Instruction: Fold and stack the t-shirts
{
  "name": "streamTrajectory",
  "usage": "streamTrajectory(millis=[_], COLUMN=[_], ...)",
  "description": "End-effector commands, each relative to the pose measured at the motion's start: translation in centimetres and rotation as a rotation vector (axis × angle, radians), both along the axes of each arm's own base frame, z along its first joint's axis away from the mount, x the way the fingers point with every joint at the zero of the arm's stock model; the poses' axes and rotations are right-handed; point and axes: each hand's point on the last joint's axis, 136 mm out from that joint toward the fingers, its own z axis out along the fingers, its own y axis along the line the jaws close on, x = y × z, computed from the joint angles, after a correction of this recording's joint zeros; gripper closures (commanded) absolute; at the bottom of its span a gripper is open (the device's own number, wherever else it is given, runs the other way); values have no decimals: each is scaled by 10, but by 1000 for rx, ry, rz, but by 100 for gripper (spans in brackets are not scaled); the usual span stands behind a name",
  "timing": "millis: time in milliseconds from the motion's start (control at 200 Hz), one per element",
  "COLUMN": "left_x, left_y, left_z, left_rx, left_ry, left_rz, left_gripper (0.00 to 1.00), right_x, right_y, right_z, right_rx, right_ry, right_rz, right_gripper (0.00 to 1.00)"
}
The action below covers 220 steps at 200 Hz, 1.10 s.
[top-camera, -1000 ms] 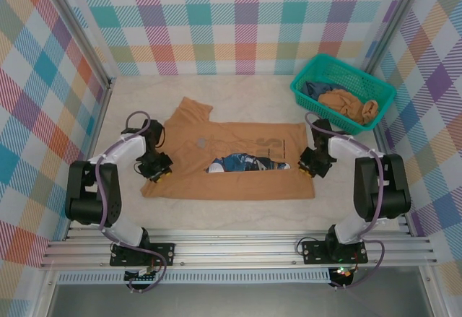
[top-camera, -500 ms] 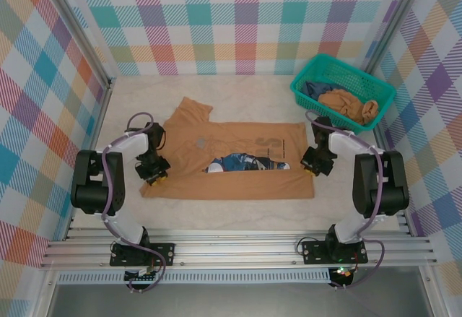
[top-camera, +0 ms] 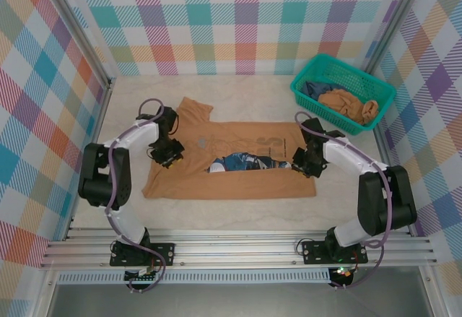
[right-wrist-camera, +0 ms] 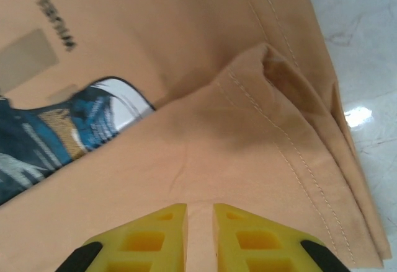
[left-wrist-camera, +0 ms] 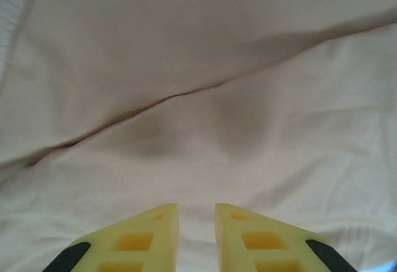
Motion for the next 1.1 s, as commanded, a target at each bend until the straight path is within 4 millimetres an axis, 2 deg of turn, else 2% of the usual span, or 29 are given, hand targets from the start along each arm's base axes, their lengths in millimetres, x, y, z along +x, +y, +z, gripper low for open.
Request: streamTrajectory(millis=[0, 200, 360, 465, 705, 820, 890, 970, 1030, 1095], left_x=[-7, -42, -69, -81, -91, -93, -89, -75, -52, -18], left_y=[1, 35, 51, 60, 60, 57, 57, 56, 51, 40], left_z=[-14, -33, -39, -37, -40, -37, -28, -8, 13, 38], left_rx=[23, 203, 272, 304, 285, 269, 273, 268, 251, 204], left_ry=[53, 161, 211, 210, 215, 208, 187, 120, 37, -76], left_rz=[5, 19, 40, 68, 61, 58, 57, 50, 37, 19], left_gripper=[78, 79, 79, 79, 78, 78, 78, 74, 67, 57], right_x=[-8, -27, -46, -60, -88, -95, -91, -72, -49, -18], right_y=[-2, -3, 12, 13, 10, 6, 9, 12, 15, 17], right_z=[-20, -49, -49, -47, -39, -34, -27, -10, 8, 32], right_rx=[-11, -40, -79, -127, -177, -175, -161, -149, -146, -152], right_ry=[82, 215, 273, 311, 351, 339, 315, 208, 88, -64], right_rz=[-37, -34, 73, 102, 120, 93, 85, 88, 98, 109], right_gripper=[81, 82, 81, 80, 81, 81, 80, 74, 67, 62])
